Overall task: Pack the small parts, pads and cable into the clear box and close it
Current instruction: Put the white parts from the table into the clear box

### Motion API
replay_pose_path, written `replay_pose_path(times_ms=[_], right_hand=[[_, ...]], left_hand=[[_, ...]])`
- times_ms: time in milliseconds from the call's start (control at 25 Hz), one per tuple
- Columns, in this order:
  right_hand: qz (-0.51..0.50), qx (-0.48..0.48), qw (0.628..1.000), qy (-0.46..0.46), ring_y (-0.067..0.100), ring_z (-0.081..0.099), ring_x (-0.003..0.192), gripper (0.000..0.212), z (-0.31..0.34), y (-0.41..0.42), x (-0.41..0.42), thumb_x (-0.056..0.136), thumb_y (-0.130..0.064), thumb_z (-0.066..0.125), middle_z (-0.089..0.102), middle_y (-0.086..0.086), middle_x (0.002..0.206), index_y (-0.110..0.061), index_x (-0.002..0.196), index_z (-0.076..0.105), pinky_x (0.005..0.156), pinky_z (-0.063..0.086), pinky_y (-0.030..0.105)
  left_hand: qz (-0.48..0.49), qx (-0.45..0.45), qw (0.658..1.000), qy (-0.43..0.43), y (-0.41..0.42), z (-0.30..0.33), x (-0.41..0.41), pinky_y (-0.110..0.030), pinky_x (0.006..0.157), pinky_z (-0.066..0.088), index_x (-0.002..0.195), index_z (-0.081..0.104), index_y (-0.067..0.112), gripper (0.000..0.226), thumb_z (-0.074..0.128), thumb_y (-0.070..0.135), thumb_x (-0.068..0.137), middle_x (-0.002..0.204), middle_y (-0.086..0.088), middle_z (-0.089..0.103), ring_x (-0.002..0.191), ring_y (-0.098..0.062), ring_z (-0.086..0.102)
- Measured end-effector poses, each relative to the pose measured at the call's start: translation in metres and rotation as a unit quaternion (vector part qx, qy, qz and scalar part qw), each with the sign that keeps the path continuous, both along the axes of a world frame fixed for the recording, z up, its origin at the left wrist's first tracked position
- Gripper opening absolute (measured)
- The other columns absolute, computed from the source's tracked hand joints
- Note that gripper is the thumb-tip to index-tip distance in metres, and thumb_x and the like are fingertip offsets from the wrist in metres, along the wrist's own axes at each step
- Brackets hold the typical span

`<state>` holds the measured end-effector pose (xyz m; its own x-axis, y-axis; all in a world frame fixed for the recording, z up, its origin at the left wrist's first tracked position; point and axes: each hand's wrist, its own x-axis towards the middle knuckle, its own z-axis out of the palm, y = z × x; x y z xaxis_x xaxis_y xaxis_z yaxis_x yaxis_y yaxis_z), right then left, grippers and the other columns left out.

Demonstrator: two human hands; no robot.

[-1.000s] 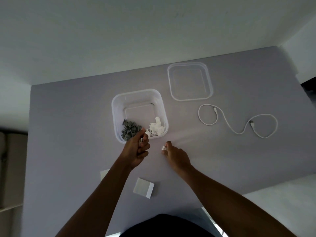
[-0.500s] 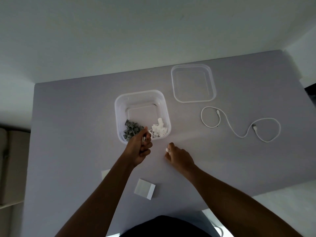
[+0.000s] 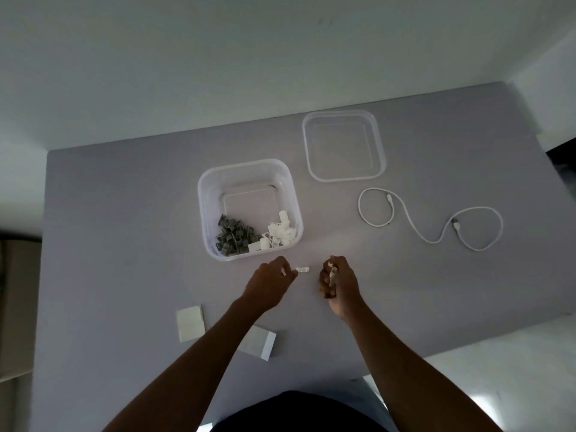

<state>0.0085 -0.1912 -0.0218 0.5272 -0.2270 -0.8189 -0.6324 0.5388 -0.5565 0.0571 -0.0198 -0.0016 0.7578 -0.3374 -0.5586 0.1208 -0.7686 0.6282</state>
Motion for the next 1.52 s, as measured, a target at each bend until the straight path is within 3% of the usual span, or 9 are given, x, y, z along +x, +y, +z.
replay_pose_path(times_ms=[200, 440, 600, 720, 800, 1000, 1120, 1240, 1520], right_hand=[[-0.018, -0.010, 1.000, 0.004, 0.014, 0.024, 0.037, 0.049, 0.002, -0.021, -0.021, 0.097, -0.044, 0.052, 0.031, 0.001, 0.047, -0.022, 0.056, 0.038, 0.039, 0.014, 0.025], [-0.074, 0.062, 0.995, -0.035, 0.013, 0.020, 0.036, 0.042, 0.011, -0.037, -0.028, 0.095, -0.025, 0.050, 0.029, 0.000, 0.048, -0.020, 0.056, 0.035, 0.044, 0.010, 0.026], [-0.078, 0.124, 0.985, -0.091, 0.010, 0.023, 0.039, 0.032, 0.024, -0.035, -0.018, 0.092, -0.021, 0.043, 0.030, -0.002, 0.052, -0.018, 0.060, 0.039, 0.040, 0.015, 0.024], [-0.059, 0.141, 0.980, -0.127, 0.008, 0.030, 0.038, 0.029, 0.047, -0.029, 0.007, 0.093, -0.021, 0.040, 0.040, 0.001, 0.055, -0.014, 0.066, 0.046, 0.035, 0.024, 0.020], [-0.054, 0.148, 0.977, -0.142, 0.009, 0.033, 0.039, 0.027, 0.063, -0.020, 0.032, 0.092, -0.022, 0.043, 0.045, 0.003, 0.060, -0.013, 0.068, 0.048, 0.035, 0.024, 0.019], [0.006, 0.115, 0.986, -0.122, 0.011, 0.040, 0.044, 0.030, 0.083, 0.016, 0.105, 0.094, -0.030, 0.054, 0.054, 0.004, 0.063, -0.014, 0.069, 0.055, 0.039, 0.028, 0.022], [0.067, 0.069, 0.992, -0.076, 0.013, 0.044, 0.046, 0.032, 0.080, 0.042, 0.144, 0.095, -0.031, 0.055, 0.055, 0.006, 0.063, -0.013, 0.068, 0.058, 0.042, 0.028, 0.023], [0.102, 0.035, 0.993, -0.041, 0.014, 0.044, 0.047, 0.036, 0.064, 0.063, 0.174, 0.096, -0.035, 0.054, 0.055, 0.006, 0.062, -0.013, 0.067, 0.057, 0.042, 0.027, 0.023], [0.135, -0.076, 0.987, 0.036, 0.017, 0.047, 0.050, 0.028, 0.016, 0.094, 0.214, 0.096, -0.026, 0.044, 0.056, 0.007, 0.066, -0.010, 0.077, 0.058, 0.048, 0.039, 0.027]], left_hand=[[-0.134, 0.153, 0.969, -0.142, -0.025, -0.024, -0.003, -0.041, 0.073, 0.052, 0.120, 0.050, 0.019, 0.032, 0.051, 0.040, 0.097, 0.100, -0.015, 0.069, 0.089, -0.036, 0.066], [-0.208, 0.193, 0.943, -0.172, -0.033, -0.032, -0.004, -0.042, 0.073, 0.048, 0.110, 0.056, 0.013, 0.027, 0.040, 0.033, 0.102, 0.105, -0.014, 0.068, 0.094, -0.038, 0.064], [-0.056, 0.019, 0.996, -0.070, -0.043, -0.016, -0.004, -0.033, 0.062, 0.046, 0.094, 0.062, 0.008, 0.028, 0.050, 0.033, 0.097, 0.085, -0.010, 0.068, 0.072, -0.025, 0.062], [0.087, -0.126, 0.987, -0.045, -0.044, 0.018, 0.005, -0.027, 0.053, 0.035, 0.070, 0.056, 0.009, 0.030, 0.047, 0.019, 0.097, 0.062, -0.003, 0.053, 0.053, -0.010, 0.044], [0.181, -0.142, 0.973, -0.030, -0.033, 0.036, 0.028, -0.029, 0.057, 0.036, 0.064, 0.051, 0.015, 0.034, 0.042, 0.013, 0.097, 0.063, -0.002, 0.051, 0.054, -0.008, 0.042], [0.145, 0.077, 0.978, -0.132, 0.015, 0.036, 0.099, -0.031, 0.068, 0.041, 0.091, 0.059, 0.007, 0.026, 0.042, 0.025, 0.099, 0.085, -0.011, 0.062, 0.078, -0.027, 0.060], [0.147, 0.119, 0.972, -0.137, 0.030, 0.028, 0.133, -0.036, 0.065, 0.049, 0.085, 0.056, 0.006, 0.033, 0.036, 0.027, 0.102, 0.078, -0.014, 0.061, 0.074, -0.033, 0.064], [0.103, 0.158, 0.975, -0.118, 0.041, 0.015, 0.156, -0.038, 0.071, 0.057, 0.103, 0.063, 0.003, 0.018, 0.049, 0.012, 0.098, 0.096, -0.012, 0.066, 0.085, -0.030, 0.069], [-0.001, 0.214, 0.968, -0.131, 0.048, -0.015, 0.166, -0.039, 0.089, 0.050, 0.118, 0.051, 0.002, 0.024, 0.052, 0.010, 0.095, 0.118, -0.018, 0.054, 0.109, -0.033, 0.055]])
